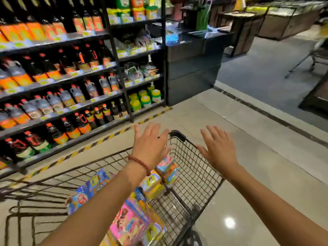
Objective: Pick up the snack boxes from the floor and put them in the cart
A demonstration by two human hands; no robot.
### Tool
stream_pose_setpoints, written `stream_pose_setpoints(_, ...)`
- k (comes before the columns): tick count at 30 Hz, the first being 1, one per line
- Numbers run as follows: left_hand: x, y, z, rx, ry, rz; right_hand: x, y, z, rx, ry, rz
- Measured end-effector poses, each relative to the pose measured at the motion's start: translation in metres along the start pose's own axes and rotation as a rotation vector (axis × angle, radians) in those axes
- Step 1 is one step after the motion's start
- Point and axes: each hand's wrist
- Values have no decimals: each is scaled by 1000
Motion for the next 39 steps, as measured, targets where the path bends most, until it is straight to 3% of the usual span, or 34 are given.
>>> stream_pose_setpoints(6, -36, 82, -24, 20, 45, 262, -124, 42, -72, -173, 39, 232)
stream_pose_setpoints(14, -102, 244, -59, -62, 122, 589, -330, 95, -138, -378, 18, 586)
stream_pose_setpoints(20, -227, 397, -80, -157, 188, 874, -537, 99, -183, -440, 11, 913)
stream_pose_setpoints(24, -286, 448, -70, -205, 176, 937, -618, 90, -197, -399, -41, 979)
stream_pose_setpoints(28, -380, 504, -57, -215, 109, 1124, -727, 67, -206, -431, -56, 1109)
stream_pose_setpoints(35, -458, 561, -24, -234, 10, 1222, -834, 42, -192, -374, -112, 1317)
stream_pose_setpoints(39, -462, 576, 13, -180, -99, 1176, -850, 43, -157, -285, -137, 1376)
Point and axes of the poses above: each hand's wrist, its own x-axis towards the middle knuckle, its own z-axis out of the palm, y = z × x, and after that the axes turned 12 degrees about -z, right-handed
